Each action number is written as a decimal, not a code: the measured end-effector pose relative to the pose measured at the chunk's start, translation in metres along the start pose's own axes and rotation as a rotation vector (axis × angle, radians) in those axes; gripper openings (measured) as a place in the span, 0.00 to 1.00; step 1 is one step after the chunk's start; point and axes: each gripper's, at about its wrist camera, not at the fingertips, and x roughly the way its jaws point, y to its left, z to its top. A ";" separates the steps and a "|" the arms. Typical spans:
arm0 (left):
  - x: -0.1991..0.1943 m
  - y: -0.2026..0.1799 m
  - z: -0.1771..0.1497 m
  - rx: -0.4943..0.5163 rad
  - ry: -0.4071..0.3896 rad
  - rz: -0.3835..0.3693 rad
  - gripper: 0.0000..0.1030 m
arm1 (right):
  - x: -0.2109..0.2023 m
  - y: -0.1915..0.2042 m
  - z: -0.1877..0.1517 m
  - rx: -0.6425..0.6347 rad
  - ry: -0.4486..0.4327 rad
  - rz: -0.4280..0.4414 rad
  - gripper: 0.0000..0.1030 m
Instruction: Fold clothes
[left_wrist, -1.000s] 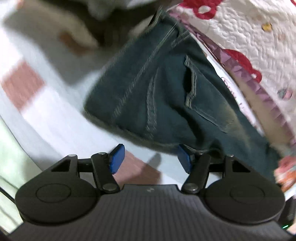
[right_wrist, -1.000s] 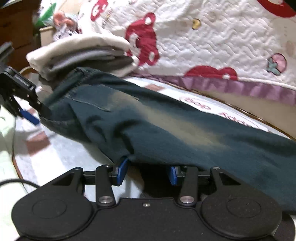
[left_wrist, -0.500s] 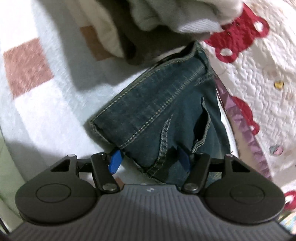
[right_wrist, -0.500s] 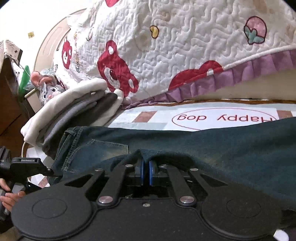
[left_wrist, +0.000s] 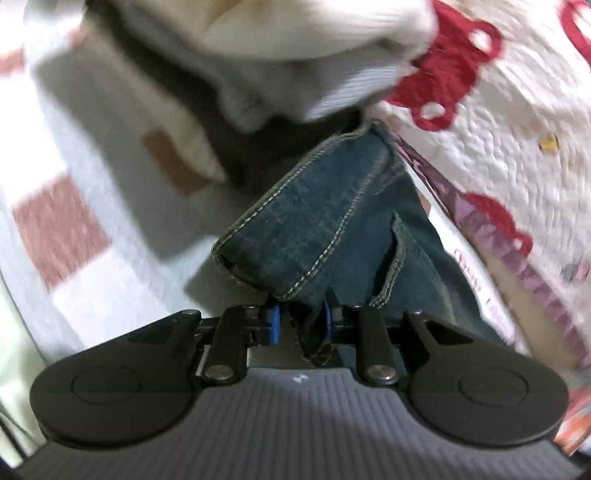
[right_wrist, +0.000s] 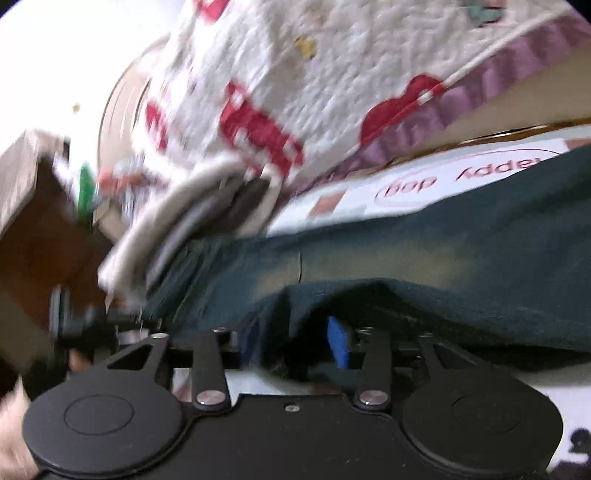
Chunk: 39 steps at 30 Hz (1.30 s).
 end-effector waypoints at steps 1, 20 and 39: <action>-0.001 0.001 0.002 -0.006 0.001 -0.010 0.20 | 0.005 0.006 -0.005 -0.047 0.030 -0.004 0.53; -0.002 -0.018 -0.003 0.070 -0.001 0.028 0.21 | 0.026 0.053 -0.022 -0.372 0.041 -0.235 0.60; -0.008 -0.017 0.008 0.082 0.005 -0.013 0.21 | 0.066 0.035 0.019 -0.282 0.199 0.108 0.17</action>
